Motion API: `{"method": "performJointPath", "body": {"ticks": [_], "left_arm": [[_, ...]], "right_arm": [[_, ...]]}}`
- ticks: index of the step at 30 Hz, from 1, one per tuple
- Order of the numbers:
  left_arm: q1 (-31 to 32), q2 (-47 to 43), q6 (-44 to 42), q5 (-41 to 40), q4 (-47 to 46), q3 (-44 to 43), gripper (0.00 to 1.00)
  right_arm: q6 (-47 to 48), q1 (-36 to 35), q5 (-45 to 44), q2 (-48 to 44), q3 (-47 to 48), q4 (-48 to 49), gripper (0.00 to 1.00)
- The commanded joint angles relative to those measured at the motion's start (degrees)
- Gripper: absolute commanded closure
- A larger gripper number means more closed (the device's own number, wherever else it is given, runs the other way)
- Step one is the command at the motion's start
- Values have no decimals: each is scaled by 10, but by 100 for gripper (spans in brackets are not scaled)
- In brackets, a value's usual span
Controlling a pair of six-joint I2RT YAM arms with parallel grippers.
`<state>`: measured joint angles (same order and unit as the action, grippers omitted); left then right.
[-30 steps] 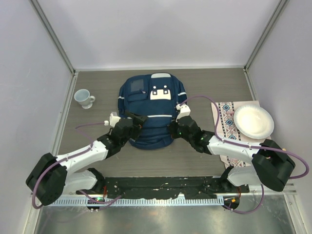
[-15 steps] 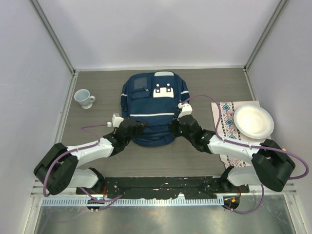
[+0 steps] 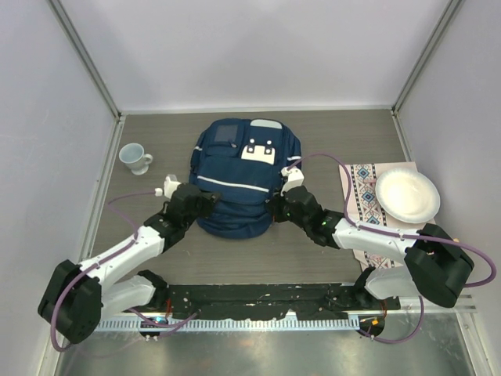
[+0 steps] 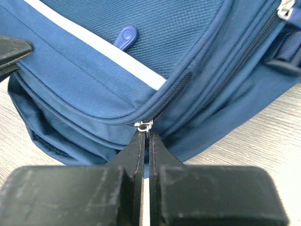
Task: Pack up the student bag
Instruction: Zip the student bag at the center of the board.
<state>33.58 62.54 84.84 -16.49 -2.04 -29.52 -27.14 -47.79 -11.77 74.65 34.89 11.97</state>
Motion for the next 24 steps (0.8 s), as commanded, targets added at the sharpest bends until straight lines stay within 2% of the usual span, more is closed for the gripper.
{"method": "performJointPath", "body": {"ticks": [1, 7, 15, 24], "left_arm": [[-82, -51, -99, 4, 57, -5, 100], [-142, -66, -182, 81, 76, -8, 100], [-151, -63, -202, 124, 63, -1, 100], [-151, -63, -199, 163, 24, 17, 100]], "right_arm": [[23, 10, -81, -6, 7, -26, 99], [42, 29, -91, 3, 15, -27, 99], [64, 96, -86, 10, 25, -24, 99], [67, 123, -53, 17, 39, -18, 99]]}}
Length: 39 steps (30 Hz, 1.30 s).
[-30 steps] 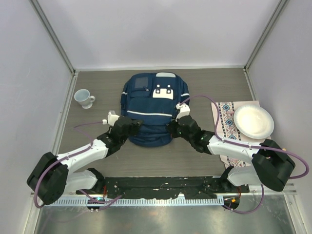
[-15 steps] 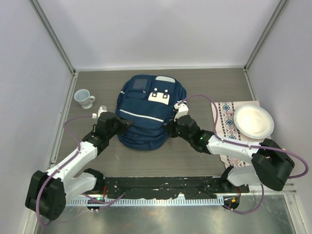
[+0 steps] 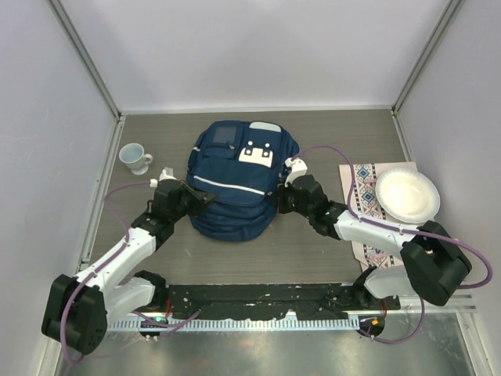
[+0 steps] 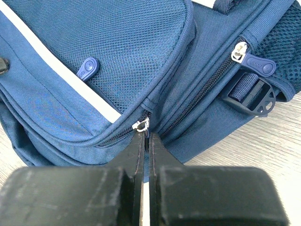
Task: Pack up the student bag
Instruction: Zip the student bag at the center of the board.
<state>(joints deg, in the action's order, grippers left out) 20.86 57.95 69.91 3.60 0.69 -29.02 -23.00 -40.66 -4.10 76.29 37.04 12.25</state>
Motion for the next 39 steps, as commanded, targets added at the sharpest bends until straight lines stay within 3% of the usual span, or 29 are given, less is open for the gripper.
{"method": "performJointPath", "body": {"ticks": [1, 7, 14, 19, 22, 25, 29, 32, 33, 36, 39], "left_arm": [[-24, -19, -51, -13, -4, 13, 100], [-7, -35, -55, 30, -3, 29, 100], [43, -37, -64, 17, 9, 28, 100], [66, -13, -91, 38, 7, -1, 100], [90, 13, -117, 56, 7, -31, 94], [109, 27, -130, 47, 22, -60, 80], [110, 21, -151, 10, 69, -73, 79], [110, 1, -168, -24, 113, -78, 58], [110, -4, -173, -29, 120, -78, 46], [110, -29, -178, -49, 138, -72, 30], [110, -48, -179, -65, 148, -65, 21]], "right_arm": [[22, 54, -132, 7, 20, -25, 99], [-14, 94, -106, 29, 37, -53, 99], [-29, 112, -81, 38, 56, -54, 98], [-23, 122, -104, 33, 66, -68, 92], [-21, 134, -121, 24, 70, -81, 87], [-24, 151, -123, 17, 83, -100, 73], [-34, 160, -141, -8, 86, -116, 48], [-42, 164, -151, -32, 81, -119, 40], [-45, 165, -152, -36, 80, -119, 40], [-58, 165, -151, -48, 73, -119, 39], [-69, 166, -141, -53, 71, -119, 39]]}}
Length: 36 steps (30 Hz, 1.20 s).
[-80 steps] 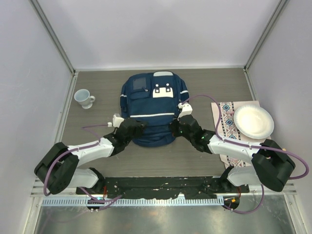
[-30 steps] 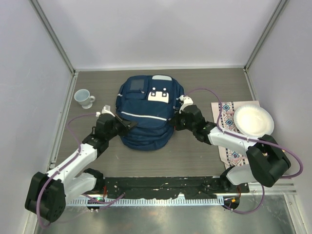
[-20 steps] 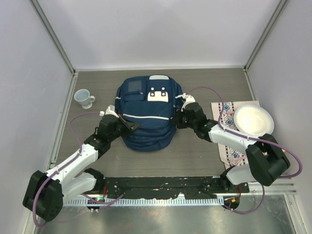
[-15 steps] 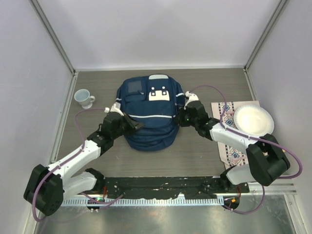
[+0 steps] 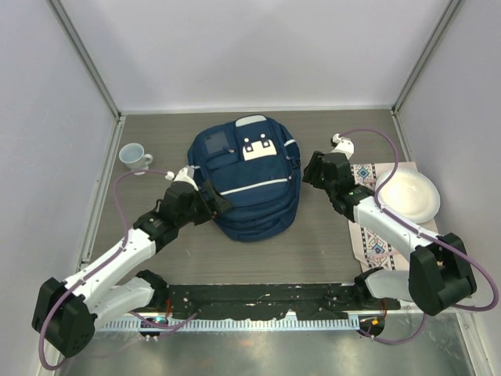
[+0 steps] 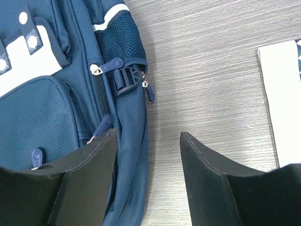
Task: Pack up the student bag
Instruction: Zip the student bag at the center of the board, then adjust the student bag at the center of the board.
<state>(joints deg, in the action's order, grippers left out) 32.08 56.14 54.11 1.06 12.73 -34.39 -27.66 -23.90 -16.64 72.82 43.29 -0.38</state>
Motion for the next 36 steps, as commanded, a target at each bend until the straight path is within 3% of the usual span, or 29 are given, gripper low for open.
{"method": "performJointPath", "body": {"ticks": [1, 8, 16, 19, 26, 36], "left_arm": [[-3, -32, -22, -44, 31, -10, 19], [-3, -26, -44, -77, 76, -35, 4], [-16, 8, -80, -118, 86, -73, 0], [-44, 32, -83, -72, 50, -73, 0], [-116, 131, -63, 70, -49, -59, 0], [-119, 295, -31, 191, -209, -77, 2]], "right_arm": [[-26, -1, -11, -18, 9, 7, 39], [-52, -1, 100, 10, 19, 19, 38], [-72, -1, 180, 43, 14, 50, 34], [-93, 4, 208, 58, 18, 54, 23], [-147, 13, 273, 125, 29, 78, 22], [-215, 1, 290, 96, -100, 162, 41]]}}
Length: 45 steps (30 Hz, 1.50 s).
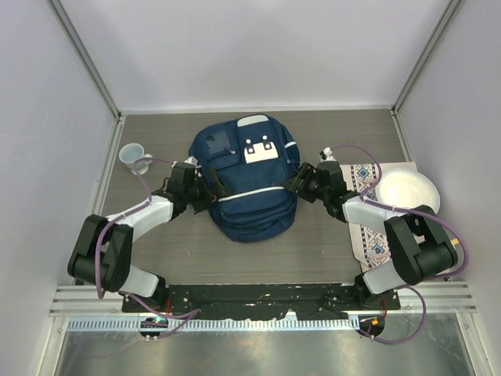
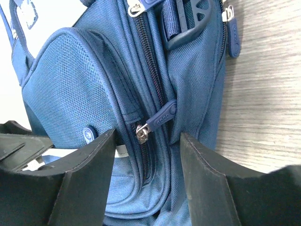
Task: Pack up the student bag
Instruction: Adjust the student bag at the center of the board, then reset both arms
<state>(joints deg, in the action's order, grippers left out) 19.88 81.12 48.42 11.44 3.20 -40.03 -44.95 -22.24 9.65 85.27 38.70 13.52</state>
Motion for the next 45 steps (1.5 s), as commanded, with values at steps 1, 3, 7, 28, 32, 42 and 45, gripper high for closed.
{"method": "performJointPath", "body": {"ticks": [1, 3, 7, 28, 32, 42, 45], "left_arm": [[2, 54, 27, 94, -120, -32, 2], [2, 68, 26, 101, -116, -54, 3], [2, 74, -18, 87, -68, -88, 3], [1, -197, -134, -310, 129, -29, 1], [-26, -197, -161, -332, 131, -23, 0], [-177, -218, -105, -205, 113, -9, 0], [-178, -236, -84, -208, 109, -1, 0]], "right_arm": [[-43, -21, 19, -33, -59, 24, 41], [-47, -32, 6, -42, -69, 22, 41], [-28, -51, -25, -62, -56, -6, 40], [185, 12, -393, -100, 82, -147, 9], [208, 13, -422, -82, 96, -149, 8], [238, 14, -389, -81, 103, -112, 8], [235, 13, -378, -74, 96, -88, 8]]}}
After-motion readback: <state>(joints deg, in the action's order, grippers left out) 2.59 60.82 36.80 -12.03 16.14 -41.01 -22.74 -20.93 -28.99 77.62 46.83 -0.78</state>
